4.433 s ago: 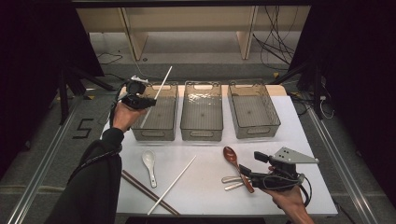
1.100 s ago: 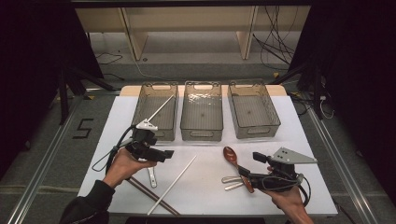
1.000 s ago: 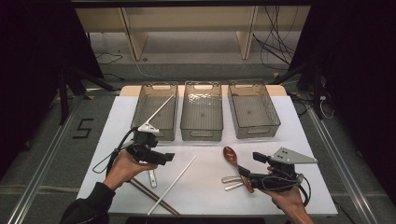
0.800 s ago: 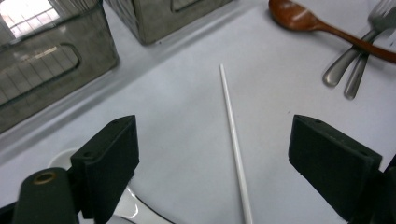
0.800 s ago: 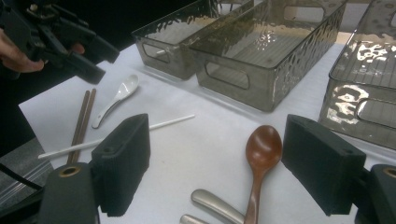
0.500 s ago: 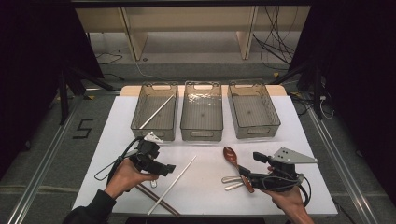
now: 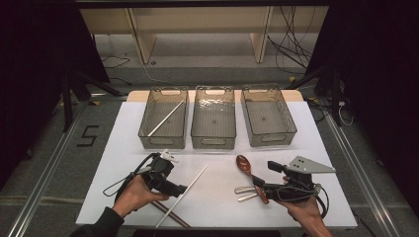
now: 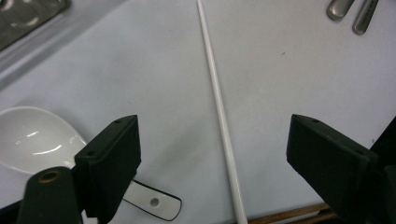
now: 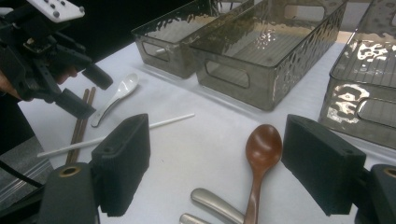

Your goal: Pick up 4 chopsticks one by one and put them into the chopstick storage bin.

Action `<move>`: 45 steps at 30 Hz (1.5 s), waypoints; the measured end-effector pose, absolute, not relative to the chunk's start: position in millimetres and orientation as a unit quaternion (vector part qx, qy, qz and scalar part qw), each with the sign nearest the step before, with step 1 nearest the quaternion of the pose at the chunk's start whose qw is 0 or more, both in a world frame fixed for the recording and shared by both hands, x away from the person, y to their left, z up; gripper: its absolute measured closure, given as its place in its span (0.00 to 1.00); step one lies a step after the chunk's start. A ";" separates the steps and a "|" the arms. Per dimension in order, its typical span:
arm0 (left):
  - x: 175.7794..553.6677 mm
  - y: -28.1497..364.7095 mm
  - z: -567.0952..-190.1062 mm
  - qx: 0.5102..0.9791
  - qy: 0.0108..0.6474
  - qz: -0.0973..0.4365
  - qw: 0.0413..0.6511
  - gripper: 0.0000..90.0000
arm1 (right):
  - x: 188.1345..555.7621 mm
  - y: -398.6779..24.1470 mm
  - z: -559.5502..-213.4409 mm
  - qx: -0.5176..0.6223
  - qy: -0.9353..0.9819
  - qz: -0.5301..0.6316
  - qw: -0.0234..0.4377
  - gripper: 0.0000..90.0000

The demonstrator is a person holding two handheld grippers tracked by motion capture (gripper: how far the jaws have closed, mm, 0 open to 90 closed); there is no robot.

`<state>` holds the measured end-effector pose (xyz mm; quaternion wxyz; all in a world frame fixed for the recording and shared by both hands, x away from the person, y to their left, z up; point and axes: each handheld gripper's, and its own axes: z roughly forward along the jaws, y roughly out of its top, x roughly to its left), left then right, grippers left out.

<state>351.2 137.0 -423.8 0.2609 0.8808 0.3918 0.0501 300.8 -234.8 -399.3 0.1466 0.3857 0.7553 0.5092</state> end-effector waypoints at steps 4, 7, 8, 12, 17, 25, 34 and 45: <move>347.2 134.5 -430.3 0.890 0.384 0.038 0.243 0.22 | 300.8 -234.7 -399.3 0.386 0.755 0.509 0.147 0.27; 344.3 132.5 -434.8 0.896 0.377 0.034 0.231 0.24 | 300.9 -234.5 -399.4 0.385 0.756 0.508 0.147 0.27; 343.3 131.6 -436.6 0.898 0.376 0.030 0.228 0.26 | 300.8 -234.4 -399.4 0.385 0.756 0.508 0.147 0.27; 344.1 130.9 -443.5 0.902 0.376 0.017 0.211 0.32 | 300.6 -234.1 -399.3 0.385 0.756 0.508 0.148 0.27; 344.7 129.9 -448.7 0.907 0.371 0.009 0.201 0.43 | 300.5 -233.9 -399.2 0.384 0.758 0.507 0.147 0.27; 343.3 125.7 -454.9 0.916 0.359 -0.004 0.179 0.57 | 300.5 -233.6 -399.3 0.383 0.759 0.506 0.148 0.27; 342.9 123.5 -460.1 0.921 0.351 -0.010 0.167 0.68 | 300.3 -233.3 -399.1 0.382 0.759 0.506 0.147 0.28; 340.6 120.4 -462.7 0.930 0.335 0.000 0.152 0.80 | 299.9 -233.0 -398.9 0.382 0.759 0.506 0.147 0.28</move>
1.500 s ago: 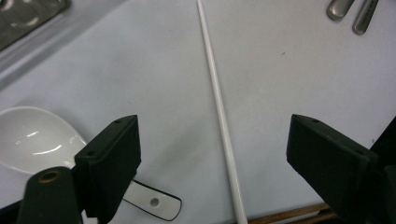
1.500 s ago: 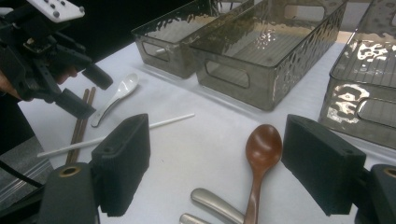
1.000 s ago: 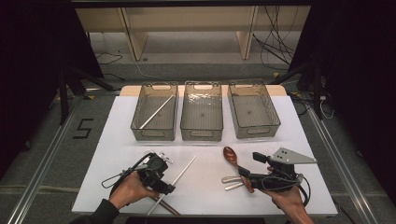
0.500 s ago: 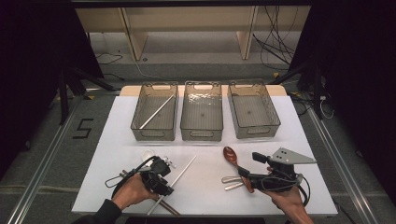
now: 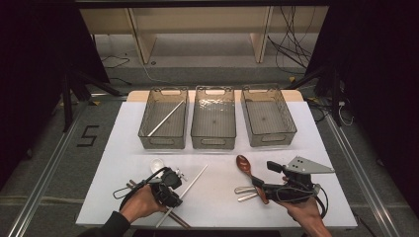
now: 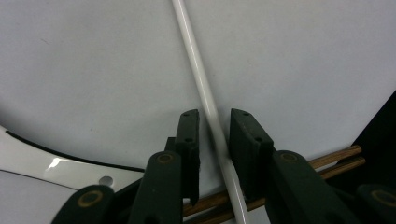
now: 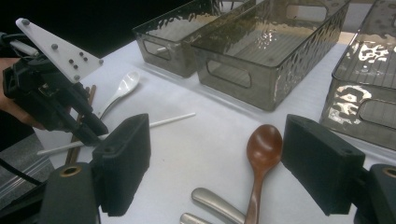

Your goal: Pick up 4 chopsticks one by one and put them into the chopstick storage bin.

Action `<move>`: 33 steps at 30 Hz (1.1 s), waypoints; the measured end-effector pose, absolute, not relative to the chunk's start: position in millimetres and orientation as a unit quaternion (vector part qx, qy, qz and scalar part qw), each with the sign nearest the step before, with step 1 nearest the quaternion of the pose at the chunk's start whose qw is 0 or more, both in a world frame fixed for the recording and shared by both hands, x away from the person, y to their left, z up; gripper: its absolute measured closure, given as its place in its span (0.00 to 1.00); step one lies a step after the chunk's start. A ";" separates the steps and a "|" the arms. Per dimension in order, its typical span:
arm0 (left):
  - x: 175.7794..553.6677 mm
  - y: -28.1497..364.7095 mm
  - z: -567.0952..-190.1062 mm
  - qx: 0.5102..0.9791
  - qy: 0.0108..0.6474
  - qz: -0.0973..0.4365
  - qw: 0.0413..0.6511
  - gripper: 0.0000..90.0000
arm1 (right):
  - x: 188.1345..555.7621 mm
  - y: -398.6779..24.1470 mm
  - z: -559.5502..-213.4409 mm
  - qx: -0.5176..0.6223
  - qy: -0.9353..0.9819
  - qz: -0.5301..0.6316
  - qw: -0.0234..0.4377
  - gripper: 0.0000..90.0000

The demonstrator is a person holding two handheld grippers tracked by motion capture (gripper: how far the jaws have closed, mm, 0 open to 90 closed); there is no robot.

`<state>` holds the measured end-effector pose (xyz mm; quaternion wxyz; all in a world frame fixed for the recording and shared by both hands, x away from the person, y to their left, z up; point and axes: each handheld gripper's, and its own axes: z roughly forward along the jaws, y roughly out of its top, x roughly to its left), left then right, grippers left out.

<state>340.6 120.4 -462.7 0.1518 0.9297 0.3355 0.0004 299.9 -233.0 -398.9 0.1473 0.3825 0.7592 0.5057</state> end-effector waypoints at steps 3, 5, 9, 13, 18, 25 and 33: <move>339.7 119.5 -462.7 0.932 0.331 0.007 0.147 0.84 | 299.9 -232.9 -398.9 0.382 0.760 0.505 0.147 0.28; 340.2 119.2 -462.6 0.933 0.328 0.008 0.145 0.85 | 299.9 -232.9 -398.9 0.382 0.760 0.505 0.147 0.28; 341.3 120.2 -463.0 0.933 0.330 0.012 0.145 0.91 | 299.9 -233.0 -398.8 0.382 0.760 0.505 0.147 0.28; 341.9 120.6 -462.7 0.932 0.333 0.009 0.144 0.92 | 299.9 -232.8 -398.9 0.382 0.759 0.506 0.148 0.28; 341.8 119.9 -462.0 0.933 0.331 0.009 0.139 0.93 | 299.8 -233.0 -398.8 0.382 0.759 0.506 0.148 0.28; 339.9 120.9 -456.8 0.938 0.313 0.021 0.147 0.94 | 299.6 -233.0 -398.2 0.382 0.758 0.507 0.148 0.28; 342.7 129.3 -441.8 0.932 0.313 0.013 0.185 0.94 | 299.5 -233.3 -398.1 0.382 0.758 0.508 0.147 0.28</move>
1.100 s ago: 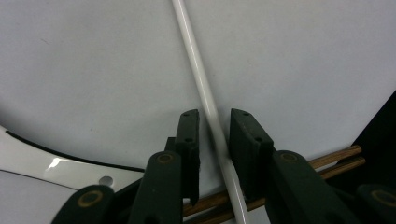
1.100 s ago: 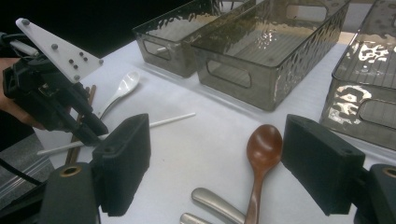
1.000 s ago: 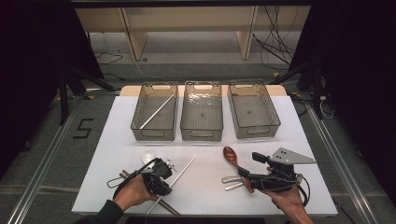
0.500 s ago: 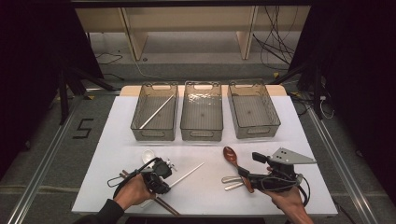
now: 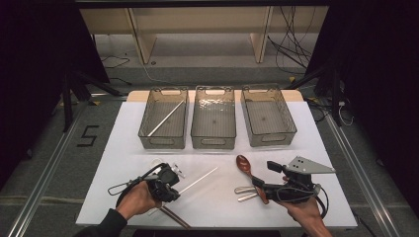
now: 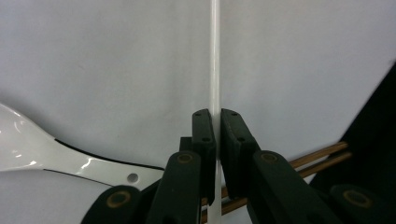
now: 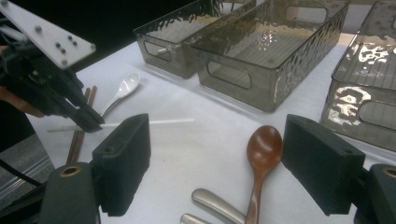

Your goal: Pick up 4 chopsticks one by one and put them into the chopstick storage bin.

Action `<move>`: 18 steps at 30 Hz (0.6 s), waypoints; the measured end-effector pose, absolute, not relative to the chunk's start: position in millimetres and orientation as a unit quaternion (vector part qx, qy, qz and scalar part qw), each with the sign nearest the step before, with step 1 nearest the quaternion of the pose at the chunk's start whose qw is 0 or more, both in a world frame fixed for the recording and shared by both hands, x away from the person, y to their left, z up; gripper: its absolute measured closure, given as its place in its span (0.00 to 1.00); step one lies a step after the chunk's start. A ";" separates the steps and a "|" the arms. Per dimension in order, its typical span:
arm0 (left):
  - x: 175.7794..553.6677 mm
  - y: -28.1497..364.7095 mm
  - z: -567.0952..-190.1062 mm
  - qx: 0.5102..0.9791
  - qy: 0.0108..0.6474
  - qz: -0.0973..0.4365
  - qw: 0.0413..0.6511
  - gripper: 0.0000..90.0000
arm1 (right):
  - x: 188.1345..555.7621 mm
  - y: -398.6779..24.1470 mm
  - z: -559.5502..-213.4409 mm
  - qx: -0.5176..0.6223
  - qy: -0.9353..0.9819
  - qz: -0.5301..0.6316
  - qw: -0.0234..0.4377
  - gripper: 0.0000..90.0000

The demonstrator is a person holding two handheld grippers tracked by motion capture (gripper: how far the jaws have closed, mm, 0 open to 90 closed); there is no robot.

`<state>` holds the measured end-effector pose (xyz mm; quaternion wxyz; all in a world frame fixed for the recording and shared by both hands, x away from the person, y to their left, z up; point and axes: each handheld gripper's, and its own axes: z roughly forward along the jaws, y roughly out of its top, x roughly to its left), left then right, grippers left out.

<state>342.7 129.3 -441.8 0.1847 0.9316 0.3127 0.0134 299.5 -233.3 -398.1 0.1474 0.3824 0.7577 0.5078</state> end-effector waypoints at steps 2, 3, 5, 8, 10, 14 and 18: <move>344.0 133.0 -436.4 0.928 0.317 0.020 0.197 0.94 | 299.4 -233.2 -398.1 0.382 0.758 0.508 0.147 0.28; 345.2 135.2 -433.7 0.926 0.319 0.022 0.200 0.94 | 299.5 -233.2 -398.2 0.382 0.758 0.508 0.147 0.28; 346.8 139.0 -430.1 0.920 0.327 0.028 0.213 0.94 | 299.8 -233.1 -398.4 0.382 0.759 0.507 0.147 0.28; 349.1 142.4 -427.5 0.918 0.329 0.031 0.218 0.94 | 299.8 -233.0 -398.5 0.381 0.759 0.507 0.147 0.28; 350.9 144.5 -425.8 0.916 0.332 0.029 0.224 0.94 | 299.8 -233.1 -398.5 0.382 0.759 0.507 0.147 0.28; 352.4 147.4 -421.9 0.913 0.331 0.025 0.236 0.94 | 299.9 -233.3 -398.8 0.382 0.759 0.506 0.147 0.28; 357.9 153.3 -414.2 0.906 0.338 0.030 0.252 0.94 | 300.4 -233.4 -399.2 0.382 0.759 0.506 0.147 0.28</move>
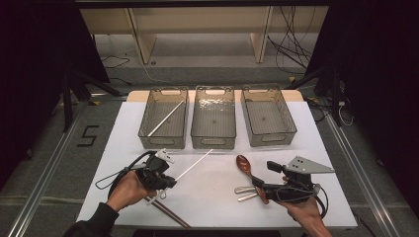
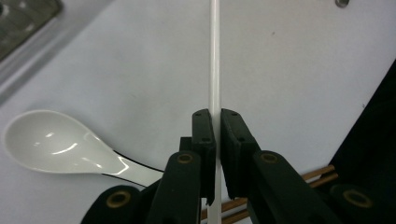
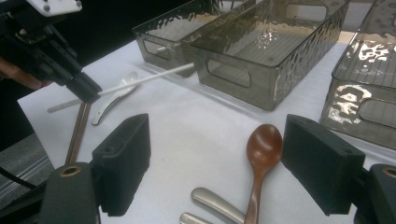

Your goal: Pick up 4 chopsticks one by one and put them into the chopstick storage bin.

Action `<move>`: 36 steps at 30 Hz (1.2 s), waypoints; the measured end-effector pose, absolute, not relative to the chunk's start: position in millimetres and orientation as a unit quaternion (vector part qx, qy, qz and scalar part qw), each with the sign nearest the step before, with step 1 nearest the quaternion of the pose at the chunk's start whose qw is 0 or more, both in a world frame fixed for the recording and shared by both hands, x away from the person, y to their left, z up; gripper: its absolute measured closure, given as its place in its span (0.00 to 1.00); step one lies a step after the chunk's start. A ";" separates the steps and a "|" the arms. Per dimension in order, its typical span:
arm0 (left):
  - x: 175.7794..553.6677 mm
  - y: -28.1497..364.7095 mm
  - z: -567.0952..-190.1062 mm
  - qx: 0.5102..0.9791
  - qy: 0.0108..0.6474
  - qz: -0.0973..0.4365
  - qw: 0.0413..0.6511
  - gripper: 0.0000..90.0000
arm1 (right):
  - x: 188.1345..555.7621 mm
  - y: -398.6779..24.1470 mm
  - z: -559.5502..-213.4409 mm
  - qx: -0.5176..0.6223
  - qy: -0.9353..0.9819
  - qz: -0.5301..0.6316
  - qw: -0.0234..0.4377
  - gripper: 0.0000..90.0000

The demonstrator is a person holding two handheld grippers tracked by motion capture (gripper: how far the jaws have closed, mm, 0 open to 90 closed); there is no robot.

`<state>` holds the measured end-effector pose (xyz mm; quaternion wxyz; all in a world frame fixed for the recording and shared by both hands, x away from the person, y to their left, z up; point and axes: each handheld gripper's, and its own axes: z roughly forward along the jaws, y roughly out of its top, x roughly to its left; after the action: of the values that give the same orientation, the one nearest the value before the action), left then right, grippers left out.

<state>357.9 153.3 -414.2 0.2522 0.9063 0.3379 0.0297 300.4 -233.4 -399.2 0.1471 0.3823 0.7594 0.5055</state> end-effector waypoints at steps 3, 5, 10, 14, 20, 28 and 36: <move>361.4 155.8 -410.7 0.902 0.343 0.035 0.259 0.94 | 300.5 -233.6 -399.5 0.383 0.758 0.506 0.148 0.28; 365.7 158.9 -406.8 0.899 0.346 0.038 0.265 0.94 | 300.8 -233.8 -399.8 0.383 0.758 0.506 0.148 0.28; 377.7 166.0 -398.6 0.890 0.358 0.049 0.278 0.94 | 301.0 -234.0 -399.9 0.386 0.758 0.506 0.146 0.28; 389.6 169.9 -392.9 0.883 0.367 0.059 0.288 0.94 | 301.2 -234.0 -399.9 0.387 0.757 0.506 0.145 0.28; 406.1 175.7 -386.3 0.871 0.381 0.070 0.303 0.94 | 301.6 -234.6 -400.1 0.386 0.756 0.508 0.147 0.28; 425.1 181.3 -383.6 0.857 0.399 0.082 0.315 0.94 | 301.5 -234.5 -400.1 0.386 0.756 0.508 0.146 0.28; 444.3 185.2 -373.6 0.847 0.410 0.100 0.322 0.94 | 301.7 -234.7 -400.0 0.386 0.756 0.508 0.145 0.28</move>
<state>444.3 185.2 -373.6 0.3221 0.8473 0.4103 0.1001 301.7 -234.7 -400.0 0.1454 0.3860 0.7563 0.5078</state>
